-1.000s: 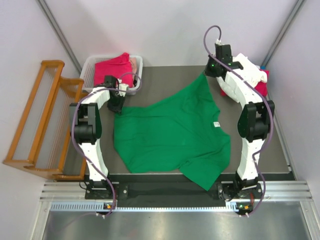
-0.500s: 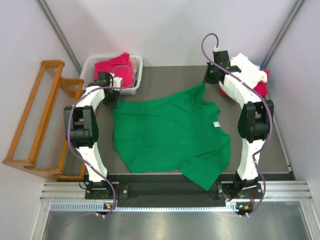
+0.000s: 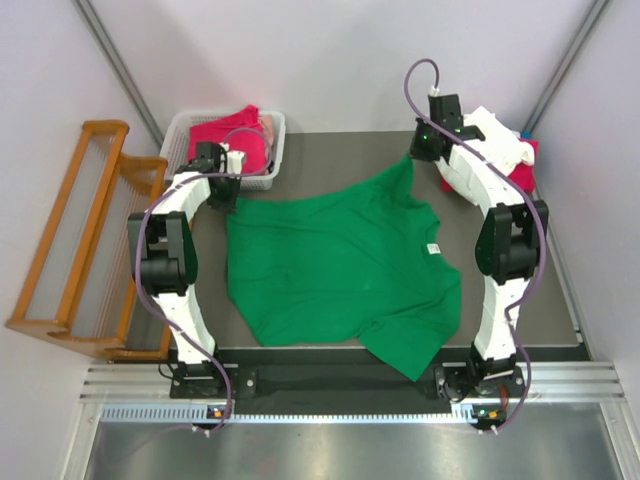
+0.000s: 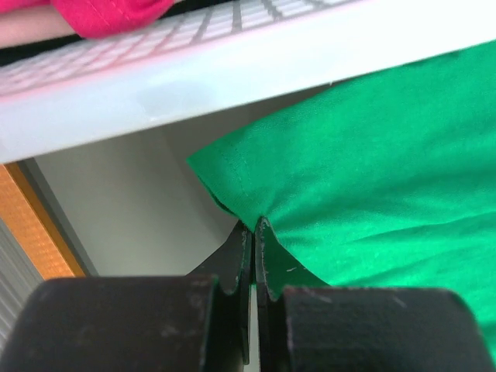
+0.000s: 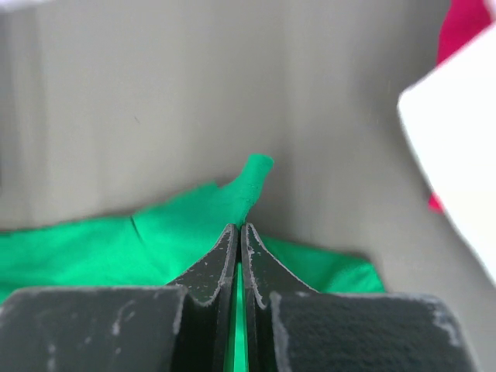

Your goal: Fold and stack the t-shirts

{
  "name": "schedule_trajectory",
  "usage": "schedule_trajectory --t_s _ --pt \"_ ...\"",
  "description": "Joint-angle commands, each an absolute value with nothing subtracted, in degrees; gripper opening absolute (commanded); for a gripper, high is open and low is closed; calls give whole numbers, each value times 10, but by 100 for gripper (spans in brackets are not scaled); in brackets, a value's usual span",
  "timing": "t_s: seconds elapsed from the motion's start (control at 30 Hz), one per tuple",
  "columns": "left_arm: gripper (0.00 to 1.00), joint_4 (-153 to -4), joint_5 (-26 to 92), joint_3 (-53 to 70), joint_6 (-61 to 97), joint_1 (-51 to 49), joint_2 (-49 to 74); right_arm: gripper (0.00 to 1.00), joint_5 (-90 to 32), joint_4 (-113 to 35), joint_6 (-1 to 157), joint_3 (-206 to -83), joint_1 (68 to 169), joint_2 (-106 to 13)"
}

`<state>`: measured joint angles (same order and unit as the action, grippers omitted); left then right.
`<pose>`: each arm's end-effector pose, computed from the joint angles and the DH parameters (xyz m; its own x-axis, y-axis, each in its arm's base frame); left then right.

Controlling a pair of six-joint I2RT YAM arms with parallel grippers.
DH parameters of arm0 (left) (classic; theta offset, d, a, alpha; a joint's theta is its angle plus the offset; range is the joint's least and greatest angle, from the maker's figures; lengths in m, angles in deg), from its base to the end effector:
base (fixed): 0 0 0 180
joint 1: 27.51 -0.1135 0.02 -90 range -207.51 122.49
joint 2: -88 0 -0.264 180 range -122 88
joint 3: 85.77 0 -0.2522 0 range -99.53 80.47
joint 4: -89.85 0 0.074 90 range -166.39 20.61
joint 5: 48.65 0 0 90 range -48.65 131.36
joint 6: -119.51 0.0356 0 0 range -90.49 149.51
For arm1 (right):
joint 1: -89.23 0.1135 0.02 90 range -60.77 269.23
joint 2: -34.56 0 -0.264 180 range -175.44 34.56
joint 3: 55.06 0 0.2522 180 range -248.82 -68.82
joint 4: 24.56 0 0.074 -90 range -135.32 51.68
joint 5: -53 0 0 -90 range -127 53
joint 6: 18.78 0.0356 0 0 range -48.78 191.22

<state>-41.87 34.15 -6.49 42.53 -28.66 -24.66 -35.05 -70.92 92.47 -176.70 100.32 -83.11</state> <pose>0.4228 0.0040 0.2101 -0.8359 0.2068 -0.5084 0.2367 0.9716 0.0059 0.4660 0.0926 0.2909 -0.6952 0.2329 -0.6800 0.0376 0.9566 0.2891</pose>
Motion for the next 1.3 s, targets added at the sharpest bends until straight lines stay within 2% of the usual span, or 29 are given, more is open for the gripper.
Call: schedule_trajectory --t_s 0.0,0.2,0.53,0.63,0.77,1.0,1.27 --pt "0 -449 333 -85 414 -290 -219 0 -354 -706 909 -1867 986 -845" --pt "0 -470 348 -107 421 -293 -239 0 -335 -723 914 -1921 969 -888" --pt "0 -427 352 -273 425 -302 -352 0 -338 -723 907 -1906 946 -901" --pt "0 -407 340 -290 423 -302 -367 0 -335 -725 909 -1902 941 -897" --pt "0 -419 330 -235 428 -302 -341 0 -328 -719 912 -1855 941 -864" --pt "0 -428 308 -142 441 -302 -271 0 -323 -673 920 -1686 959 -756" --pt "0 -399 254 -131 424 -301 -213 0 -338 -711 920 -1638 1001 -684"
